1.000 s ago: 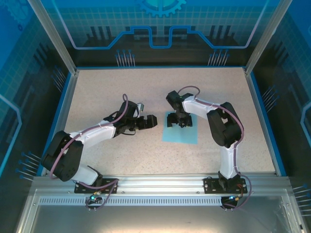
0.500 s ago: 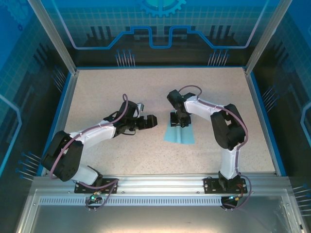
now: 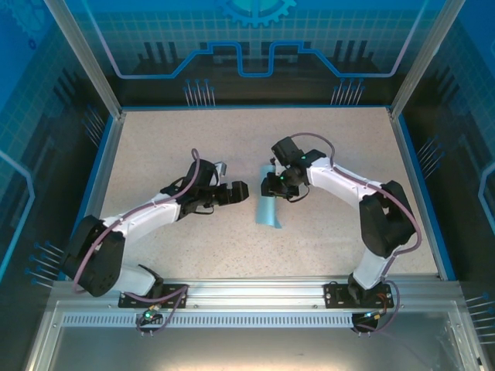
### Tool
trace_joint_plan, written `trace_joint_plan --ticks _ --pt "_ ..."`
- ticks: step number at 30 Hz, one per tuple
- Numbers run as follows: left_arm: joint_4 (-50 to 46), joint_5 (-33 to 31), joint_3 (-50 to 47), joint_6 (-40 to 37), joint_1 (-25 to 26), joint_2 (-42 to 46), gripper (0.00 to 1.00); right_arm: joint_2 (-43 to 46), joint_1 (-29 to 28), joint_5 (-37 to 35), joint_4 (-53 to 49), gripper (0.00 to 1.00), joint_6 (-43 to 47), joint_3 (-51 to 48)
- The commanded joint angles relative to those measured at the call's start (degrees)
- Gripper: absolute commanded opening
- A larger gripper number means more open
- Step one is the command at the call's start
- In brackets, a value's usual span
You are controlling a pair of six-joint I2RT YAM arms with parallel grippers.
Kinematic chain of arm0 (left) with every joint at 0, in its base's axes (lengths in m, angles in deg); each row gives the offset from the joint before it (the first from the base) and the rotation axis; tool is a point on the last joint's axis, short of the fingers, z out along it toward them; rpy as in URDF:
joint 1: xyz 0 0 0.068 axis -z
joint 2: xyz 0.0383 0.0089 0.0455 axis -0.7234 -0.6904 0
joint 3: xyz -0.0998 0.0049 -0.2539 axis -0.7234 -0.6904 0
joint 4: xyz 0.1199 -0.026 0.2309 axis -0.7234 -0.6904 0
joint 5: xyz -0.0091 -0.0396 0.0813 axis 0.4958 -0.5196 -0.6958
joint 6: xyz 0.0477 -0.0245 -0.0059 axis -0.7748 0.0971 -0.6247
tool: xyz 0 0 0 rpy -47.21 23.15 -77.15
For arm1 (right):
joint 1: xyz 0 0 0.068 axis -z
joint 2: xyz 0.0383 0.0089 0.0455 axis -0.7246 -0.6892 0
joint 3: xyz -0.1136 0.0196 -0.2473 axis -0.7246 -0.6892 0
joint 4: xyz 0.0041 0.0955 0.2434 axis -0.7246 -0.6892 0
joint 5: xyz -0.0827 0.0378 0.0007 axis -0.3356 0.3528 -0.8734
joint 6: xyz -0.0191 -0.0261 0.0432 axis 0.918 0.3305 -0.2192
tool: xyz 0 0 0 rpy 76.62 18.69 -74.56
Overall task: Fold a paper plane with a square sheet of paper (pick it up from the middle)
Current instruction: Fold the square sheet of paper in half at the center of the table.
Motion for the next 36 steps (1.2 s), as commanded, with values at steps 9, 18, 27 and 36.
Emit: trace_joint_plan --ticks 9,18,27,36 --pt "-1.6 2.8 1.3 -0.3 0.5 4.3 0.98 3.2 4.5 15.0 17.6 0.4 -5.5 -11.7" --pt "-1.5 5.8 2.0 -0.6 3.2 1.1 0.96 1.3 8.9 14.0 14.2 0.48 3.8 -16.6" --pt "-0.5 6.0 2.1 0.7 3.6 -0.6 0.9 1.0 9.2 8.1 7.1 0.64 9.4 -15.2" --pt "-0.3 6.3 3.3 0.5 4.2 -2.6 0.88 2.5 9.3 2.8 1.5 0.69 10.8 -14.1"
